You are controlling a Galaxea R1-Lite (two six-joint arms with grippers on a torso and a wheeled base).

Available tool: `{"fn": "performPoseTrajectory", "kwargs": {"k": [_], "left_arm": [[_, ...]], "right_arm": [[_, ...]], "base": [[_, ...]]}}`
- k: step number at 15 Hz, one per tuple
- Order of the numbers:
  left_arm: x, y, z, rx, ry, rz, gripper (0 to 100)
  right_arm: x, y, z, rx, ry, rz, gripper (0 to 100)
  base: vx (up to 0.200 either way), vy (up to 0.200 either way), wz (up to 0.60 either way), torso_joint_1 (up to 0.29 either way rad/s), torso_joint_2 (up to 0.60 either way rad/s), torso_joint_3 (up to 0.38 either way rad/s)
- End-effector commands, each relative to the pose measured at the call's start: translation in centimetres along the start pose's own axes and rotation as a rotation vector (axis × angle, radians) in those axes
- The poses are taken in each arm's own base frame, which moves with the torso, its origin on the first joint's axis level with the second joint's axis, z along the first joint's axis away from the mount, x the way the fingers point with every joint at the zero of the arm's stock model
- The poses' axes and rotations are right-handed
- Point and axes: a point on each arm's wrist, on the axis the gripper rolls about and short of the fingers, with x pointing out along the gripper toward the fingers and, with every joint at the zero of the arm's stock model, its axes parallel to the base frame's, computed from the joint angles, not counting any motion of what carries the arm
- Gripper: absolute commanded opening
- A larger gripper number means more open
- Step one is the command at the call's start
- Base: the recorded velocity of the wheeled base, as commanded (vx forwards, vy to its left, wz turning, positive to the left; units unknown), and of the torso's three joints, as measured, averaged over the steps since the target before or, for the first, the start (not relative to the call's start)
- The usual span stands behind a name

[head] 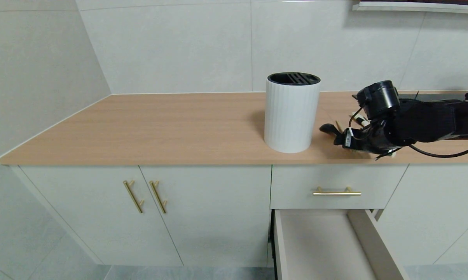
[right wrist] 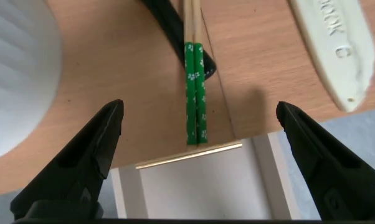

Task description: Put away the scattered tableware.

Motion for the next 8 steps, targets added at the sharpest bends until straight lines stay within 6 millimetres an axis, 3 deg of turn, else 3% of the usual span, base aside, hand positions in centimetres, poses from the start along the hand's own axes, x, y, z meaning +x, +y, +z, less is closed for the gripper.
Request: {"fn": "performPoseTrajectory", "kwargs": {"k": [1, 5, 6, 8], "left_arm": [[0.01, 0.00, 0.01, 0.000, 0.001, 0.001, 100], [0.01, 0.00, 0.01, 0.000, 0.001, 0.001, 100], [0.01, 0.00, 0.01, 0.001, 0.001, 0.001, 100], [0.01, 0.00, 0.01, 0.001, 0.001, 0.001, 100]], "right_arm": [[0.85, 0.12, -0.43, -0.006, 0.017, -0.009, 100], [0.98, 0.14, -0.46, -0.005, 0.012, -0.014, 100], [0.98, 0.14, -0.47, -0.006, 0.014, -0.013, 0], [0.98, 0.14, -0.47, -0.007, 0.014, -0.013, 0]], "base": [[0.000, 0.000, 0.00, 0.000, 0.00, 0.000], [0.000, 0.000, 0.00, 0.000, 0.00, 0.000], [0.000, 0.000, 0.00, 0.000, 0.00, 0.000], [0.000, 0.000, 0.00, 0.000, 0.00, 0.000]]}}
